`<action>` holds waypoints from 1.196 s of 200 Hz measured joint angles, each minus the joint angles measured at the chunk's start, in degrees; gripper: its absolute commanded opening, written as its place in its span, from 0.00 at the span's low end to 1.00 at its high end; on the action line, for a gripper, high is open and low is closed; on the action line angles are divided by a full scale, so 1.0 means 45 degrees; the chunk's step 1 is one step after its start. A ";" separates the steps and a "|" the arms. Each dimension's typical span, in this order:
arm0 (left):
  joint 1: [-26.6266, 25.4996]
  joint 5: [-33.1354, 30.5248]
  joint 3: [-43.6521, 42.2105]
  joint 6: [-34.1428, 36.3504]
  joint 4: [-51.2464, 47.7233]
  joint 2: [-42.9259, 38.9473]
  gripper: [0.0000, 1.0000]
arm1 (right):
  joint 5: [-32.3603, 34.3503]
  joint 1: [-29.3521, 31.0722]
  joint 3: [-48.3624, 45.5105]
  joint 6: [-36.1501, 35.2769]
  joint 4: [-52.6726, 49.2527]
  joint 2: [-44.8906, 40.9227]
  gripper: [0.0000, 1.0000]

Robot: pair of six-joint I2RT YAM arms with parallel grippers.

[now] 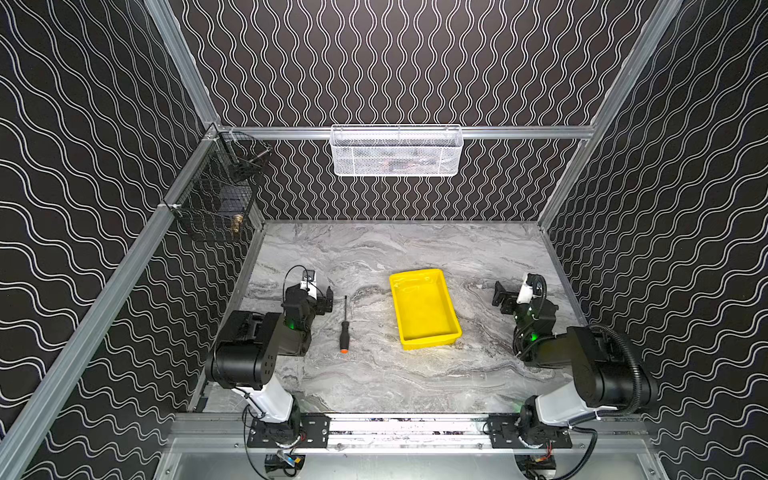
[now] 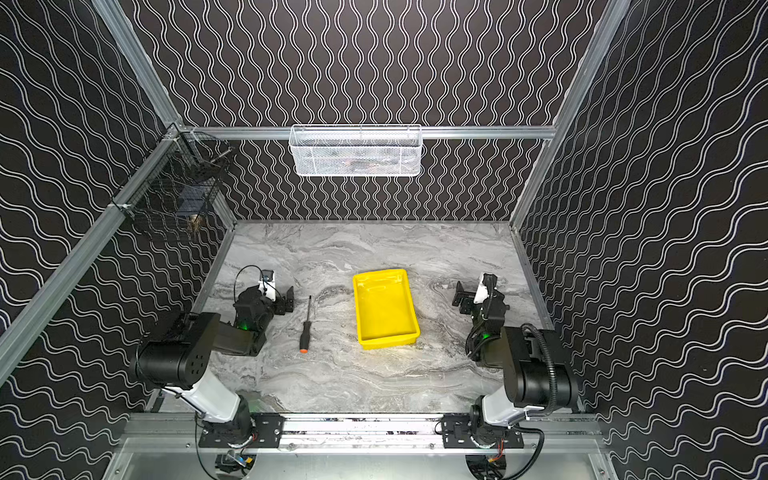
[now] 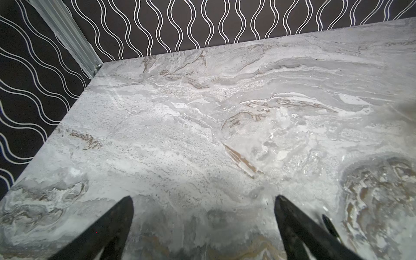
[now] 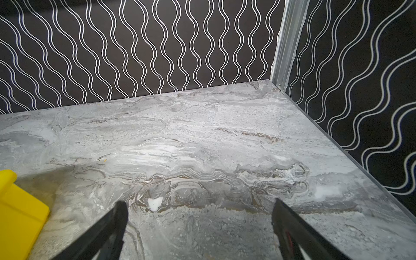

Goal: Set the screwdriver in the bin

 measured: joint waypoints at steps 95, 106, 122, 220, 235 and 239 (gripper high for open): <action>0.0000 0.0000 0.0053 0.0000 -0.0092 0.0000 0.99 | 0.0000 0.0000 0.0000 0.0000 0.0000 0.0000 1.00; 0.0000 0.0000 0.0053 0.0000 -0.0092 0.0000 0.99 | 0.0000 0.0000 0.0000 0.0000 0.0000 0.0000 0.99; 0.0000 0.0000 0.0029 0.0000 -0.0083 0.0000 0.99 | 0.0000 0.0000 0.0000 0.0000 -0.0005 0.0000 0.99; 0.0000 0.0000 -0.0024 -0.0005 -0.0068 0.0000 0.99 | 0.0000 0.0000 0.0000 0.0000 -0.0005 0.0000 0.99; 0.0000 -0.0233 -0.0170 -0.0015 0.0073 -0.0039 0.99 | 0.0000 0.0000 0.0000 0.0000 -0.0005 0.0000 0.99; 0.0000 -0.0359 -0.0253 -0.0019 0.0117 -0.0092 0.99 | 0.0000 0.0000 0.0000 0.0000 -0.0005 0.0000 0.99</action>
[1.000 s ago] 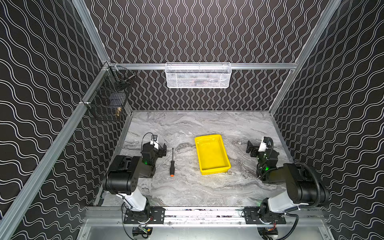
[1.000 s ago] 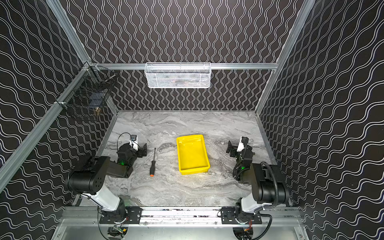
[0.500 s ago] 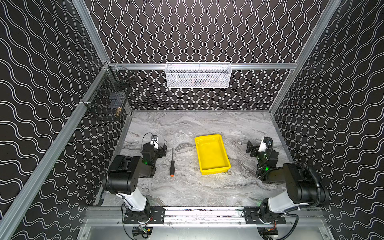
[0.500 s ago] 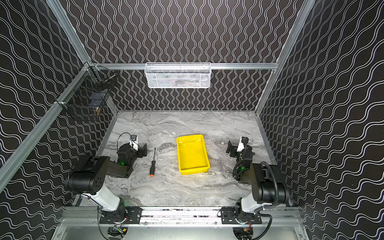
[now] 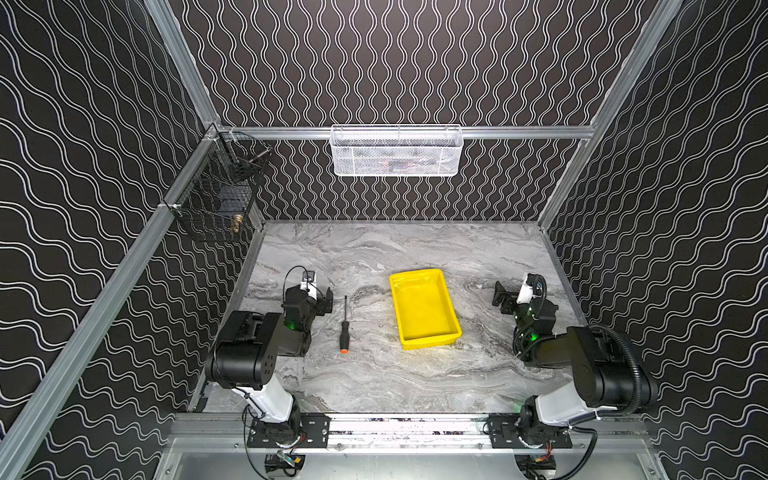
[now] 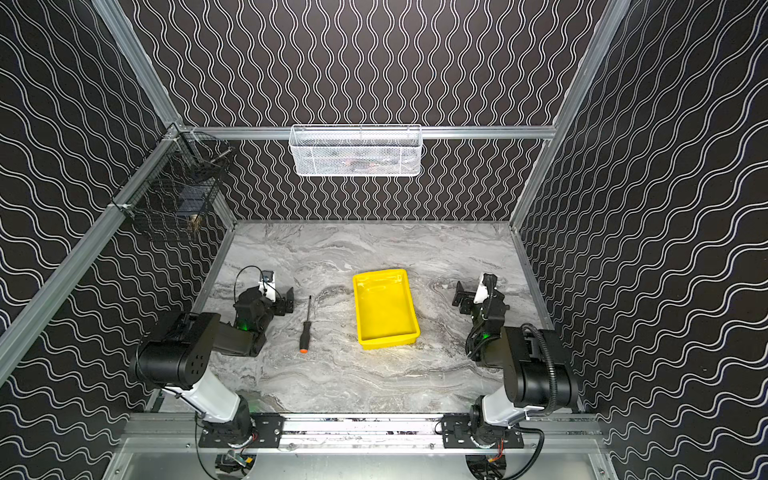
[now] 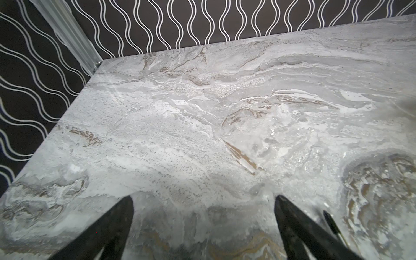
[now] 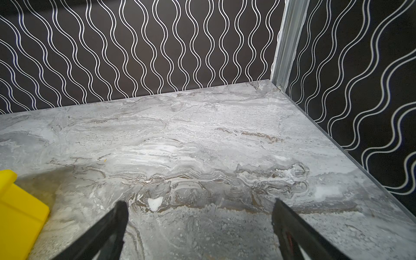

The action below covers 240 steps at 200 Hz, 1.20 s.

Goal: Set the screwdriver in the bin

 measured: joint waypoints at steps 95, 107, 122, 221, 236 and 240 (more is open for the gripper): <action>-0.0248 -0.2526 0.2385 -0.0971 -0.5119 -0.3264 0.99 | -0.0083 0.0000 0.0763 0.0126 -0.2433 -0.2327 0.99; -0.0364 -0.3191 0.3449 -0.1588 -0.7023 -0.4012 0.99 | -0.0078 0.0000 0.1627 0.0495 -0.3993 -0.3521 0.99; -0.0510 -0.3905 0.4687 -0.2467 -0.9394 -0.4775 0.99 | -0.0136 -0.0010 0.2822 0.0772 -0.6110 -0.4760 0.99; -0.1302 -0.1671 0.8981 -0.6708 -2.1575 -0.6722 0.98 | -0.4119 0.0427 1.0093 0.2409 -1.7874 -0.4707 0.99; -0.1700 -0.1205 0.8723 -0.6989 -2.2464 -0.7125 0.97 | -0.4328 0.0952 1.0307 0.2375 -1.8583 -0.4702 0.99; -0.1831 -0.1117 0.8616 -0.7053 -2.2668 -0.7252 0.97 | -0.4386 0.1064 1.0307 0.2375 -1.8700 -0.4707 0.99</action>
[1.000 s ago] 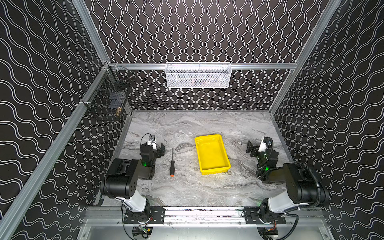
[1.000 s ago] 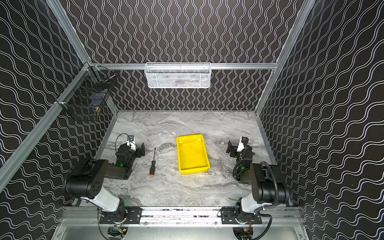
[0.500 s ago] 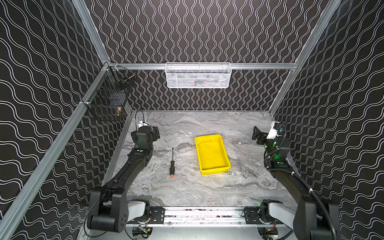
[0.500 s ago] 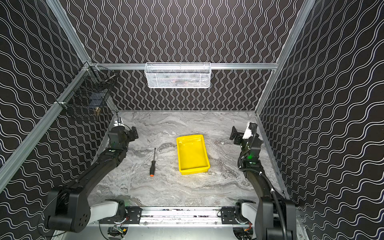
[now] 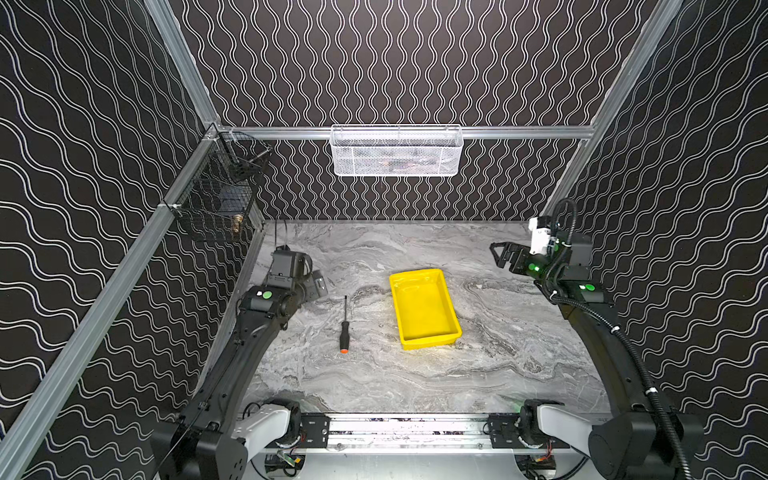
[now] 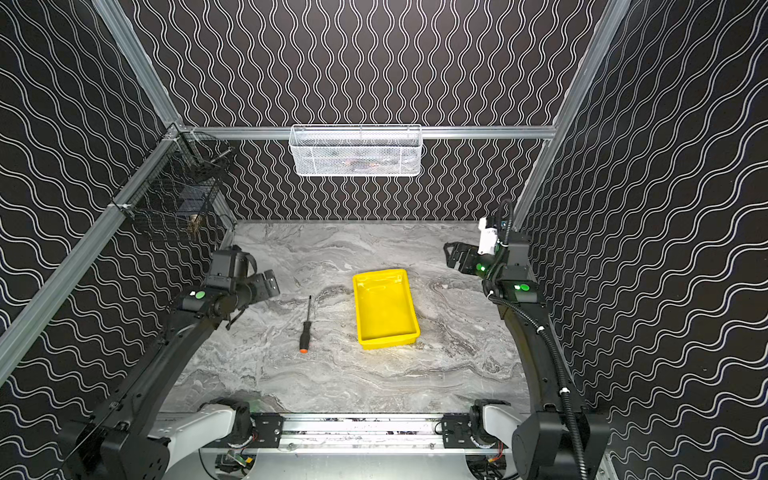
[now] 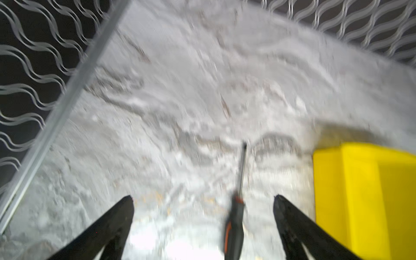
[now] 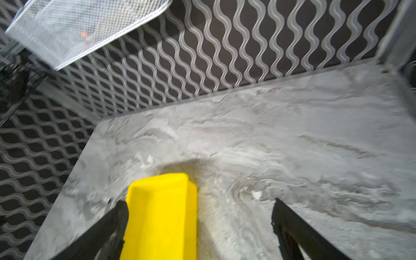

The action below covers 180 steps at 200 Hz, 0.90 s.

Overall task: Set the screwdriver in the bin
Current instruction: 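Lower the left gripper over the screwdriver handle while the right arm lifts away, then close the left gripper on the black screwdriver handle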

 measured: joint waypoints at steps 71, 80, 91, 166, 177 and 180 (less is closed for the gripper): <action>-0.1826 0.0967 -0.2210 -0.1132 -0.1151 0.0758 0.95 | -0.0248 0.1506 -0.0486 -0.0121 -0.0262 0.0855 0.99; -0.2132 0.1054 -0.2341 -0.1311 -0.1127 0.1064 0.94 | -0.0287 0.1511 -0.0495 -0.0155 -0.0155 0.1020 0.99; -0.2545 0.1161 -0.2467 -0.1423 -0.1025 0.1452 0.94 | -0.0340 0.1525 -0.0495 -0.0204 0.0024 0.1243 0.99; -0.3832 0.1350 -0.2642 -0.2011 0.0151 0.3905 0.83 | -0.0763 0.1545 -0.0544 -0.0296 0.0583 0.1923 0.99; -0.3847 0.1389 -0.2676 -0.2011 0.0413 0.4269 0.82 | -0.0767 0.1545 -0.0544 -0.0296 0.0597 0.1919 0.99; -0.3847 0.1384 -0.2691 -0.2011 0.0486 0.4347 0.82 | -0.0767 0.1545 -0.0544 -0.0296 0.0602 0.1914 0.99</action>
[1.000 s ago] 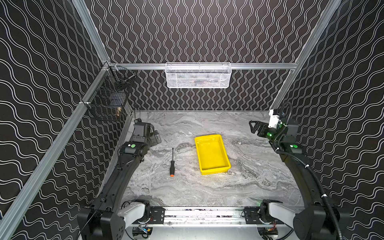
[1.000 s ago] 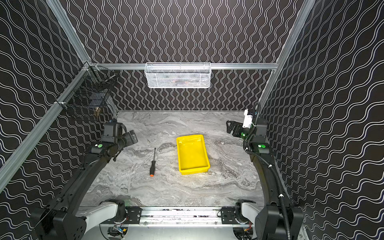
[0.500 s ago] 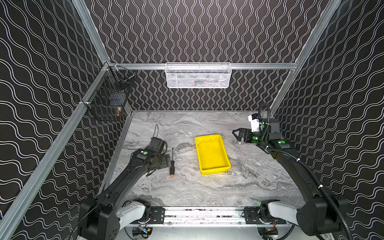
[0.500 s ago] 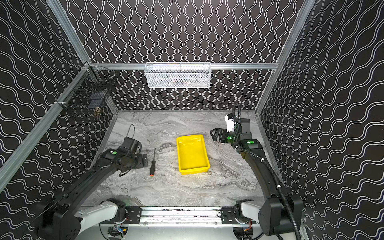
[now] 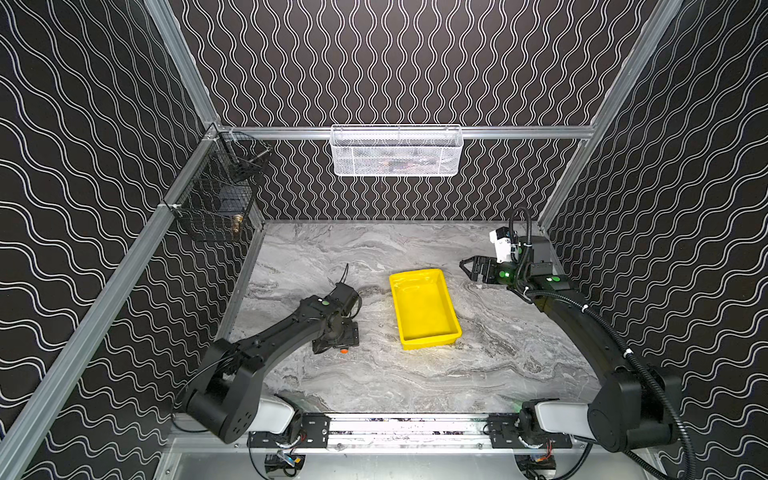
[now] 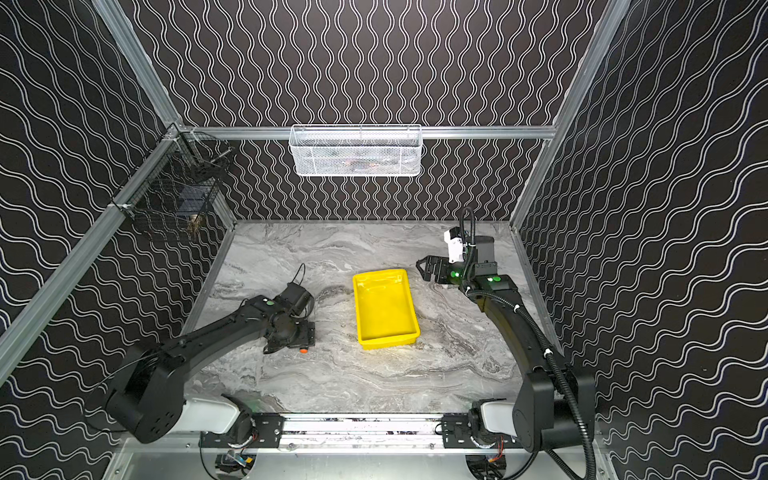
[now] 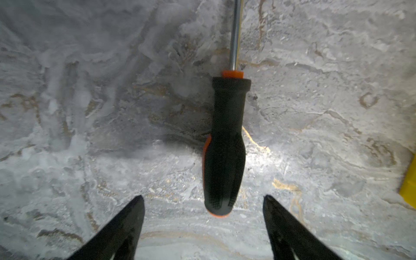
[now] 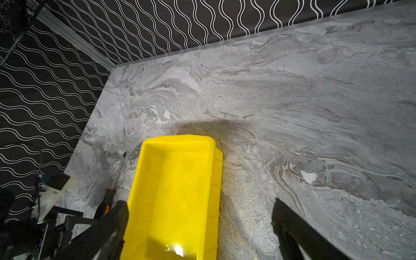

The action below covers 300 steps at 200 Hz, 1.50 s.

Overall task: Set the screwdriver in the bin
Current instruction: 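Close the left gripper on the black screwdriver handle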

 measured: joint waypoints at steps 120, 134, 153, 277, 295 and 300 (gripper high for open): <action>-0.0005 -0.0141 0.0087 0.0058 0.1443 0.1685 0.63 | 0.0180 0.0000 -0.1579 -0.0092 -0.0068 -0.1593 0.99; -0.0010 -0.0146 0.0112 0.0087 0.1467 0.1719 0.58 | 0.0355 0.0000 -0.1744 -0.0117 -0.0117 -0.1826 0.99; -0.0010 -0.0146 0.0107 0.0097 0.1496 0.1719 0.53 | 0.0578 0.0000 -0.1880 -0.0151 -0.0233 -0.2093 0.99; -0.0146 -0.0136 -0.0117 0.0330 0.1515 0.1234 0.24 | 0.1064 0.0000 -0.2050 -0.0359 -0.0821 -0.2414 0.99; -0.0151 -0.0136 -0.0117 0.0330 0.1496 0.1180 0.21 | 0.1064 0.0000 -0.2050 -0.0359 -0.0831 -0.2395 0.99; -0.0151 -0.0136 -0.0117 0.0330 0.1496 0.1151 0.20 | 0.1064 0.0000 -0.2050 -0.0359 -0.0831 -0.2395 0.99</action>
